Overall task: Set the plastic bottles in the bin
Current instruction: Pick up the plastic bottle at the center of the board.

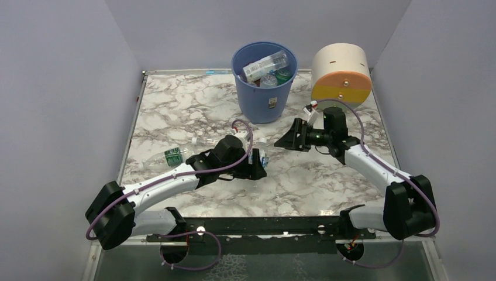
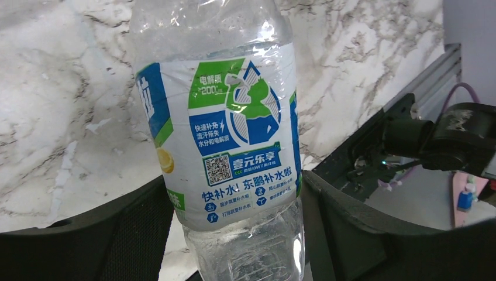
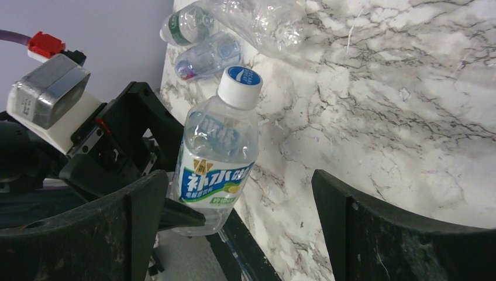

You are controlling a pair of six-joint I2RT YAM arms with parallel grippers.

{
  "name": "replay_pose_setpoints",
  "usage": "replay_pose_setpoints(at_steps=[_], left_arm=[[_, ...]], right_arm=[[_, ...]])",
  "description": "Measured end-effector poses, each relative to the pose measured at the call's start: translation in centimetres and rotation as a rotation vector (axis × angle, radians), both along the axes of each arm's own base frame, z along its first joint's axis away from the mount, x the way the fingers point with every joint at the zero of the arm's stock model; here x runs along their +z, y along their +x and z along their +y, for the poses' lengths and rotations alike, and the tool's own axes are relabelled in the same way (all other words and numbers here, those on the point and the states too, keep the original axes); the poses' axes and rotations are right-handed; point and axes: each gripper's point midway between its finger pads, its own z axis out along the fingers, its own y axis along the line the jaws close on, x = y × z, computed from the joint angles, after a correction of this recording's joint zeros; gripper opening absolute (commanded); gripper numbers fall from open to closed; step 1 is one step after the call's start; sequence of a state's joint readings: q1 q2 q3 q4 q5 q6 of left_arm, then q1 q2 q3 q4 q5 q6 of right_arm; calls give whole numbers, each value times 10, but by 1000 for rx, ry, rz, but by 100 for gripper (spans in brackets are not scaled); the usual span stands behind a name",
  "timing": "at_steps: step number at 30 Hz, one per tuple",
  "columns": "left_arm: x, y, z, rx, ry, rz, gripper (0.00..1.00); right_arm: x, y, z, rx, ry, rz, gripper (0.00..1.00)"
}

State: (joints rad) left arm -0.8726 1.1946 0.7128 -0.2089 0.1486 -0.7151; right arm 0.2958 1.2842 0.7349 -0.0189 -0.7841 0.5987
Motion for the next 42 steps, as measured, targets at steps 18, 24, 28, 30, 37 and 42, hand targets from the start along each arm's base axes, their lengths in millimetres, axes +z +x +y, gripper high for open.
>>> replay_pose_setpoints(at_steps=[18,24,28,30,37,42], left_arm=[[28,-8,-27,-112,-157,-21,71],[32,-8,-29,-123,-174,-27,71],[34,-8,-31,-125,-181,-33,71],[34,-7,-31,-125,-184,-34,71],[34,-7,-31,-125,-183,-34,72],[34,-7,-30,-121,-181,-35,74]], right_arm=[[-8,-16,37,94,32,49,96],[-11,-23,48,126,36,62,94],[-10,-28,52,141,39,61,90],[-10,-29,54,147,41,59,88],[-8,-30,57,152,45,61,73],[-8,-28,60,153,43,63,58]])
